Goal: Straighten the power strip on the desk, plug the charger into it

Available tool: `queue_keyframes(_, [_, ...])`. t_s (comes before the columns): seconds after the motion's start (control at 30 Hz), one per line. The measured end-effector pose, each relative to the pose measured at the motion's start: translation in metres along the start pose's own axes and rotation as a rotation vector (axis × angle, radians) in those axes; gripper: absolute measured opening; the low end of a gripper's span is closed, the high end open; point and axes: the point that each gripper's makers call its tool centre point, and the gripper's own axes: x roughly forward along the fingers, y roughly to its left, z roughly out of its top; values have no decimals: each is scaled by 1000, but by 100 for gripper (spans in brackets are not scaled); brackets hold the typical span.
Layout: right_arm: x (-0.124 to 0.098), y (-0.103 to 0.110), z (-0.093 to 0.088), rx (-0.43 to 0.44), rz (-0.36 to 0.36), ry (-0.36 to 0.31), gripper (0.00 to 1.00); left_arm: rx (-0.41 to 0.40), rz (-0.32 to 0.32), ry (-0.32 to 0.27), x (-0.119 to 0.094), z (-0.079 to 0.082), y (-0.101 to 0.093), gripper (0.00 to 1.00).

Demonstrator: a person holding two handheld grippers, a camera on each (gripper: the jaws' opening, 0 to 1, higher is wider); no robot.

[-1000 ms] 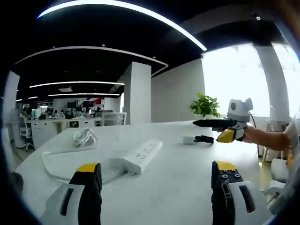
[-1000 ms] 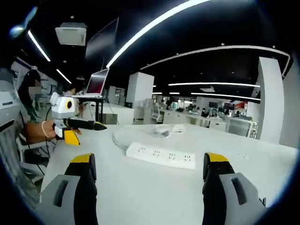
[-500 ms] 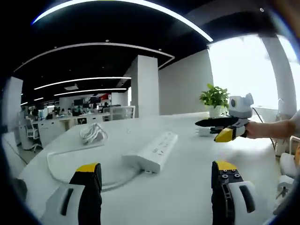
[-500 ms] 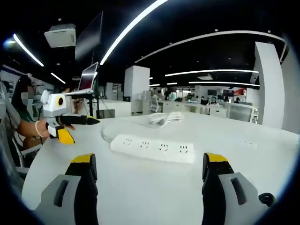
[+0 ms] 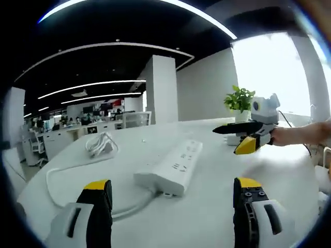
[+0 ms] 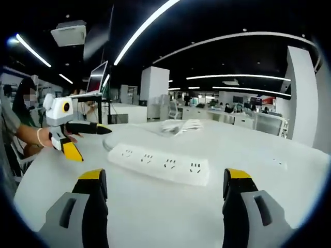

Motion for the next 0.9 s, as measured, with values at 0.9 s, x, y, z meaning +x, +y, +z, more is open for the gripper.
queue_keyframes(0.9, [19,-19,-25,-1,39,118,93,9,-33,124,29,-15,0,99])
